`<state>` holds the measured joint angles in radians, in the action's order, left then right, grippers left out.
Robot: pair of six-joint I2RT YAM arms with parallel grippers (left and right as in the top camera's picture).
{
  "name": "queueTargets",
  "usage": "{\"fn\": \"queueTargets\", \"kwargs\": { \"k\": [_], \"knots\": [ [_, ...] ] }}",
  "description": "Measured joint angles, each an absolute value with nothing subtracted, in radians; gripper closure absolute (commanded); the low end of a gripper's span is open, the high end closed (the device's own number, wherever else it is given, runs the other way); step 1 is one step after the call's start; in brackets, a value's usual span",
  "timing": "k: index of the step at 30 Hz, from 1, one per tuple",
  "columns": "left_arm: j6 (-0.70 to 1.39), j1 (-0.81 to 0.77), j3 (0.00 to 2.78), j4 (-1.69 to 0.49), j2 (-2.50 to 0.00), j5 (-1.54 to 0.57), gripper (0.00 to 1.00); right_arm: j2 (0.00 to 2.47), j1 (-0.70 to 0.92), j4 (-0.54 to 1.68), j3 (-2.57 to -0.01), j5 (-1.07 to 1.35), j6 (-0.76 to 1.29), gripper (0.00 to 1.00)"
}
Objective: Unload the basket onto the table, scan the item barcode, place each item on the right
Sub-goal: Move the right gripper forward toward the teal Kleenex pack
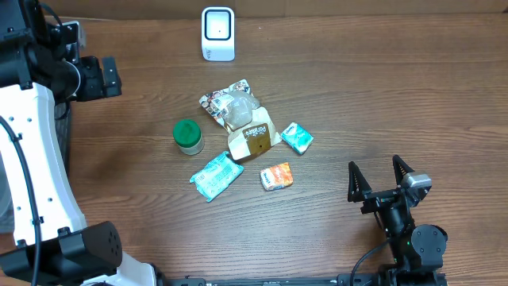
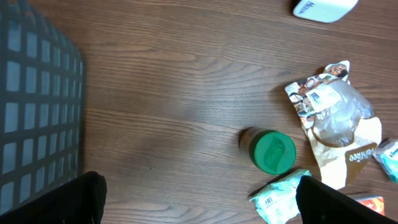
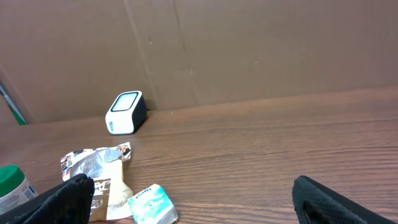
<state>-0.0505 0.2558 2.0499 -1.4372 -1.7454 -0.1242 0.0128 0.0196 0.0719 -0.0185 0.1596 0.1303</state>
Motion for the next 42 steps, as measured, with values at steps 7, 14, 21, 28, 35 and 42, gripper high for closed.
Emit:
{"fn": "queueTargets", "kwargs": {
  "k": [7, 14, 21, 28, 35, 42],
  "knots": [
    [-0.060, 0.256, 2.050, -1.438, -1.745, -0.137, 0.00, 0.013, 0.020, 0.072, -0.019, 0.159, 0.130, 0.00],
    [-0.060, 0.256, 2.050, -1.438, -1.745, -0.139, 0.00, 0.013, 0.020, 0.072, -0.019, 0.159, 0.130, 0.00],
    [-0.060, 0.256, 2.050, -1.438, -1.745, -0.139, 0.00, 0.013, 0.020, 0.072, -0.019, 0.159, 0.130, 0.00],
    [-0.060, 0.256, 2.050, -1.438, -1.745, -0.139, 0.01, 0.013, 0.020, 0.072, -0.019, 0.160, 0.130, 0.00],
    [-0.060, 0.256, 2.050, -1.437, -1.745, -0.139, 0.00, 0.013, 0.020, 0.072, -0.019, 0.159, 0.131, 0.00],
    [-0.060, 0.256, 2.050, -1.438, -1.745, -0.139, 0.00, 0.013, 0.020, 0.072, -0.019, 0.160, 0.130, 0.00]
  ]
}}
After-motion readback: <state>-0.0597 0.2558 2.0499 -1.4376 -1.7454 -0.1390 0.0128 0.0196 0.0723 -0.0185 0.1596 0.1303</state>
